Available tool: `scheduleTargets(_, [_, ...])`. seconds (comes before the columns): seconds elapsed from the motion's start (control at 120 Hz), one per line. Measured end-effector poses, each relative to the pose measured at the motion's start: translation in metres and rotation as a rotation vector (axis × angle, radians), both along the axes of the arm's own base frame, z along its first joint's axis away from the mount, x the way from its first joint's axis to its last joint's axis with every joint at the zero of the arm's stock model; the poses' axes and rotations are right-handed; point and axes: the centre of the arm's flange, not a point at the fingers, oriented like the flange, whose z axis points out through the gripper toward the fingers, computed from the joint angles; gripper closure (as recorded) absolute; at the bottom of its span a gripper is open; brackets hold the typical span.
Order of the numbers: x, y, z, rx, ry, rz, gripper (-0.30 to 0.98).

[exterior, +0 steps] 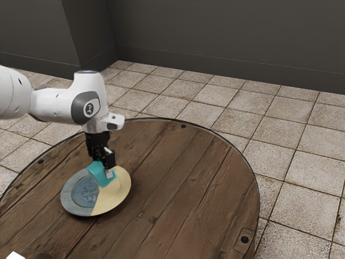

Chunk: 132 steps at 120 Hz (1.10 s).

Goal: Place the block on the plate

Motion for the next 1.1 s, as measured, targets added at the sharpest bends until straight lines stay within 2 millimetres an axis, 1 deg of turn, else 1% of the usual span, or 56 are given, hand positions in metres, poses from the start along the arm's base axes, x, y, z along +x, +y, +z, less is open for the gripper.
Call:
scheduleTargets(0.083, [-0.006,0.013,-0.013,0.010,0.037,0.027,0.27])
scheduleTargets(0.167, [-0.008,0.021,-0.030,0.020,0.073,0.042,0.27])
scheduleTargets(0.258, [-0.006,0.025,-0.045,0.033,0.100,0.051,0.27])
scheduleTargets(0.35, [-0.005,0.024,-0.050,0.036,0.108,0.052,0.22])
scheduleTargets(0.417, [-0.004,0.023,-0.046,0.034,0.101,0.053,0.17])
scheduleTargets(0.55, [-0.003,0.018,-0.013,0.021,0.047,0.049,0.09])
scheduleTargets(0.642, [-0.001,0.004,0.012,0.011,0.004,0.026,0.06])
scheduleTargets(0.7, [0.004,-0.010,0.030,0.024,-0.027,-0.016,0.04])
scheduleTargets(0.767, [0.016,-0.030,0.053,0.039,-0.074,-0.070,0.03])
scheduleTargets(0.833, [0.032,-0.051,0.083,0.046,-0.136,-0.132,0.02])
scheduleTargets(0.892, [0.048,-0.064,0.115,0.050,-0.194,-0.180,0.02])
scheduleTargets(0.992, [0.065,-0.089,0.157,0.049,-0.256,-0.257,0.01])
scheduleTargets(1.05, [0.074,-0.105,0.176,0.047,-0.276,-0.301,0.01])
scheduleTargets(1.1, [0.076,-0.115,0.185,0.044,-0.277,-0.330,0.01])
